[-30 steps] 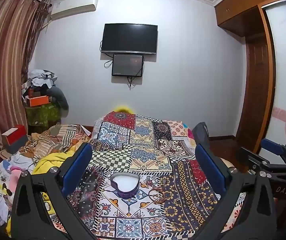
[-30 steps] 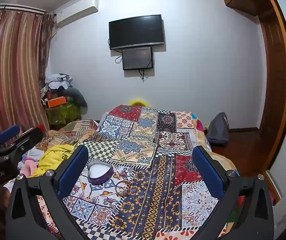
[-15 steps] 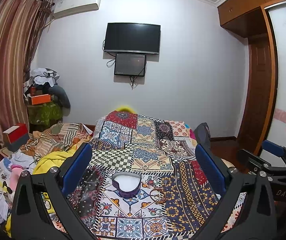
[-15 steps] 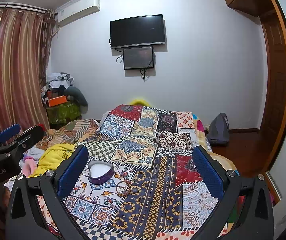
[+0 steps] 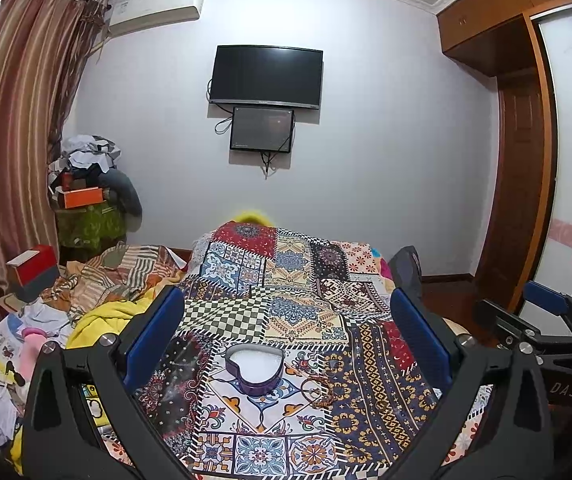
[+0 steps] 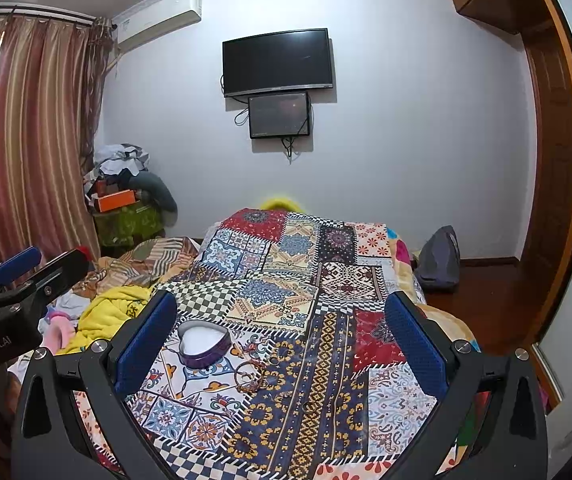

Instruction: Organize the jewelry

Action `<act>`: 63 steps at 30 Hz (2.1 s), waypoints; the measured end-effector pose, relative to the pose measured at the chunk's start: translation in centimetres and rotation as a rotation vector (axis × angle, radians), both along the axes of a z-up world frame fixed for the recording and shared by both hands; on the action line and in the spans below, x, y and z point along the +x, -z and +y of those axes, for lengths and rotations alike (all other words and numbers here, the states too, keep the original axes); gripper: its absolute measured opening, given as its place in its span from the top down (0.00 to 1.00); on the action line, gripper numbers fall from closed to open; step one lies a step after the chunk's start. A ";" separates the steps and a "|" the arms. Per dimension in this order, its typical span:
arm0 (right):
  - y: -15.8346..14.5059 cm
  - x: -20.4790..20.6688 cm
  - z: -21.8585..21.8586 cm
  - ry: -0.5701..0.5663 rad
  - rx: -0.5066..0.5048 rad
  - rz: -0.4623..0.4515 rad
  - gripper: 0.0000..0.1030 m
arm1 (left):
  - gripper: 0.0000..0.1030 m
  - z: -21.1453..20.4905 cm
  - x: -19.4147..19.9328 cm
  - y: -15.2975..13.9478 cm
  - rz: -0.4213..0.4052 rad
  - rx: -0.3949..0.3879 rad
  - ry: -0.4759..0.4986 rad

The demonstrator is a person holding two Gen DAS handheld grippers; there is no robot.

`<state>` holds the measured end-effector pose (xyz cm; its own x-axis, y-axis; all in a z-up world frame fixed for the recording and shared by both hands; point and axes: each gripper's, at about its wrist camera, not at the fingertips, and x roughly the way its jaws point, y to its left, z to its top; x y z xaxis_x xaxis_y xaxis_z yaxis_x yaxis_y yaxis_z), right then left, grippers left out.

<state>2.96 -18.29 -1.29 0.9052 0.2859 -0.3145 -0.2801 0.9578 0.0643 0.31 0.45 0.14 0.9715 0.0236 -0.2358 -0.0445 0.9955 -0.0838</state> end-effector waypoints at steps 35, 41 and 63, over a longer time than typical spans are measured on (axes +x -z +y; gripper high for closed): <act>0.7 0.7 -0.3 0.015 -0.010 0.020 0.00 | 0.00 -0.3 0.9 0.4 0.013 -0.006 0.013; 2.0 1.9 -0.8 0.033 -0.023 0.065 0.00 | 0.00 -0.3 2.3 1.2 0.043 -0.010 0.017; 12.5 8.9 -3.6 0.062 -0.188 0.410 0.00 | 0.00 -0.5 13.1 13.4 0.475 -0.003 0.018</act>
